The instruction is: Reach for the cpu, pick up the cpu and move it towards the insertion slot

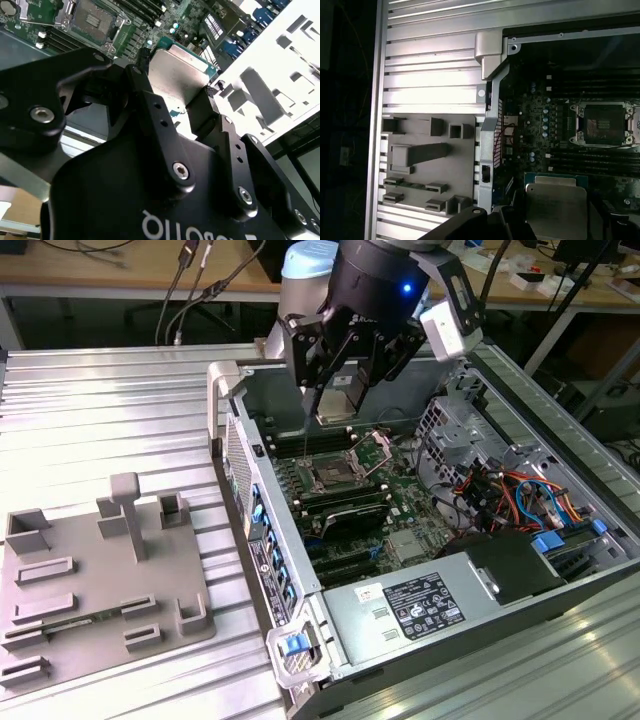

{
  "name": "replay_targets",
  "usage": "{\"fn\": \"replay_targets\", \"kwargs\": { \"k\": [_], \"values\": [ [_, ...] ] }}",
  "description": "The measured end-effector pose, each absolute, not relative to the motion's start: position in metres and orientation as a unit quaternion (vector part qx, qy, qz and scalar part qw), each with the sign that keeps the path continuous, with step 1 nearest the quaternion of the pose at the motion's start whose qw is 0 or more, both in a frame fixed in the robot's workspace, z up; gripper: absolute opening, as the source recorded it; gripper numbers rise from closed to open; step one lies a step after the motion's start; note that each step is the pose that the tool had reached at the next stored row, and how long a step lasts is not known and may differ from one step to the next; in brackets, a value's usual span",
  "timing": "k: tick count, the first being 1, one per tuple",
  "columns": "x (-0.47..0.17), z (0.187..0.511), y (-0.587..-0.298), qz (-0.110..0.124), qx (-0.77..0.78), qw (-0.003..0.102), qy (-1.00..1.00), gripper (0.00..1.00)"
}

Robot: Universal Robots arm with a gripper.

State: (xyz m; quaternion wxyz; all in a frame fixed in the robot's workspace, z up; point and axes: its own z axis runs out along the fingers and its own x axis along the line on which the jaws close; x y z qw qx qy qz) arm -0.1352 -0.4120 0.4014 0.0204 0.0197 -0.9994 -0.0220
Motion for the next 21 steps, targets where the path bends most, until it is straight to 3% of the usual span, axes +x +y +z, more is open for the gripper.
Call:
{"fn": "replay_targets", "kwargs": {
  "k": [21],
  "values": [
    [-0.117,0.401,-0.41,-0.022,0.02,0.02,-0.999,0.55]
  ]
}}
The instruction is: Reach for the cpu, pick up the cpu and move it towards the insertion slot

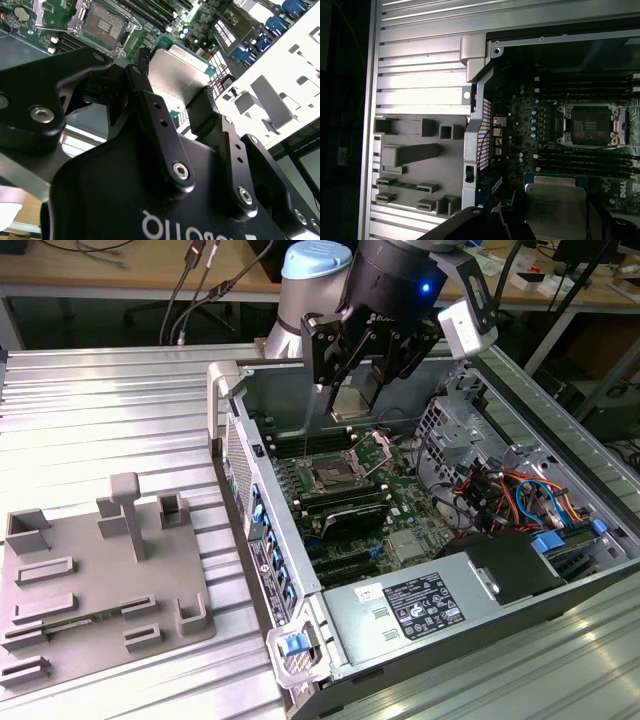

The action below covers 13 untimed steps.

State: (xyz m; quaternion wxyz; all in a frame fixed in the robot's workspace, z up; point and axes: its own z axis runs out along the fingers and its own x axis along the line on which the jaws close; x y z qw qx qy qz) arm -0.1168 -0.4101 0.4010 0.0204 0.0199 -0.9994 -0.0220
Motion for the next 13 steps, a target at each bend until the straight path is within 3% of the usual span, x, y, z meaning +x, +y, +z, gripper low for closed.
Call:
{"fn": "replay_targets", "kwargs": {
  "k": [13],
  "values": [
    [-0.086,0.387,-0.384,-0.022,0.018,0.02,-0.999,0.55]
  ]
}}
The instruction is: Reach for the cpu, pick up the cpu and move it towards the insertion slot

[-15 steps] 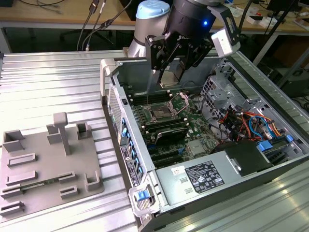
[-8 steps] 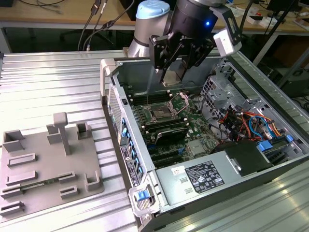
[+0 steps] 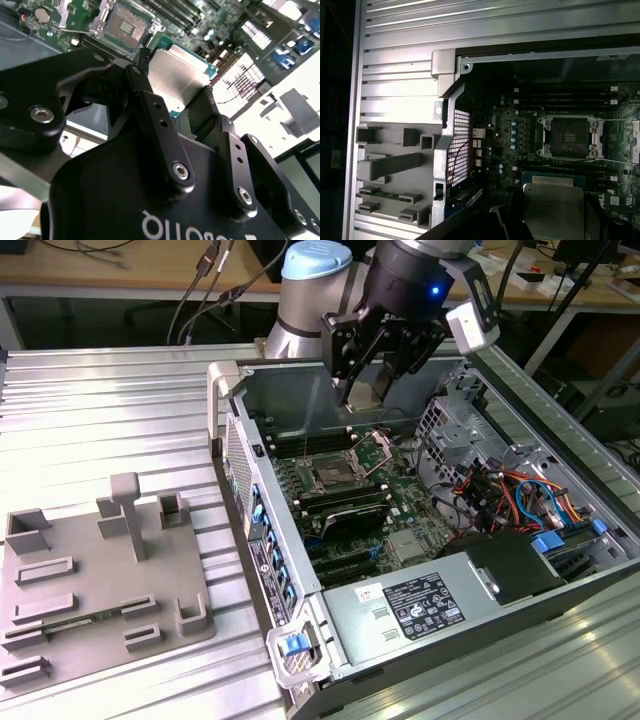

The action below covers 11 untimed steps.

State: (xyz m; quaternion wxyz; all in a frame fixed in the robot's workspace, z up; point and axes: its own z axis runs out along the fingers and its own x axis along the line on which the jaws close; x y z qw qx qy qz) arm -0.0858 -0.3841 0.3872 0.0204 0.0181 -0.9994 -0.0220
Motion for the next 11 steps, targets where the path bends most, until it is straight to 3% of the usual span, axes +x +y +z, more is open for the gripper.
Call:
{"fn": "replay_targets", "kwargs": {
  "k": [11],
  "values": [
    [-0.067,0.375,-0.356,-0.022,0.018,0.02,-0.999,0.55]
  ]
}}
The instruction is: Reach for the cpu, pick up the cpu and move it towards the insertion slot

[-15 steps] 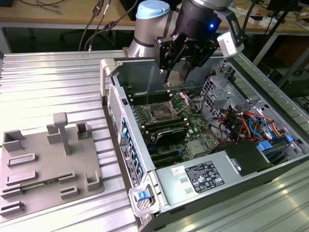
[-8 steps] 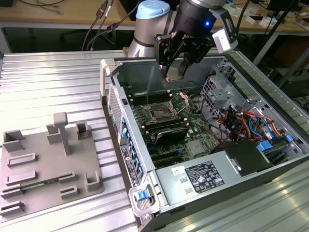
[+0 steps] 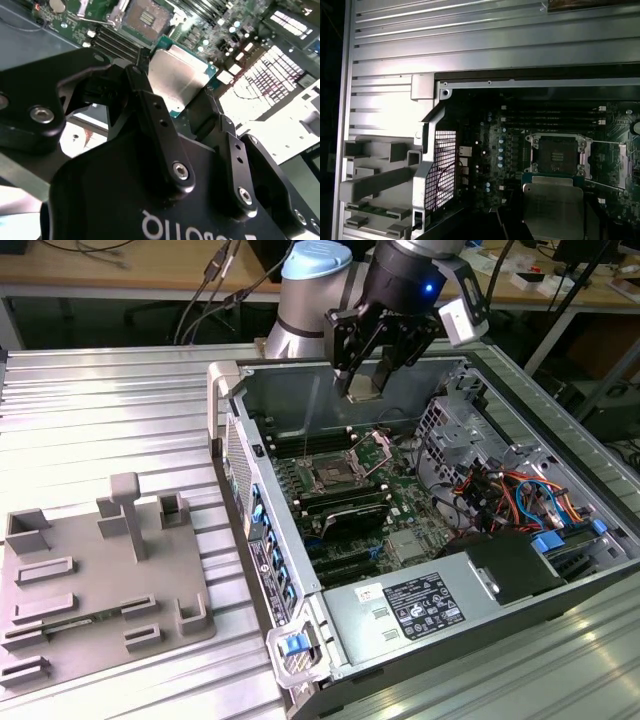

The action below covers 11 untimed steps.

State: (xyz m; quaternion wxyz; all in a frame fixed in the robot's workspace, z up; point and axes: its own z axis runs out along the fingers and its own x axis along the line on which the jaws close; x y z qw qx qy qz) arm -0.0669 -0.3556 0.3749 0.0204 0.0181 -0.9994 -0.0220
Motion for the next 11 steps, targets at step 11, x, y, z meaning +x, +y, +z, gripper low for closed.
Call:
{"fn": "replay_targets", "kwargs": {
  "k": [11],
  "values": [
    [-0.058,0.362,-0.324,-0.022,0.018,0.02,-0.999,0.55]
  ]
}}
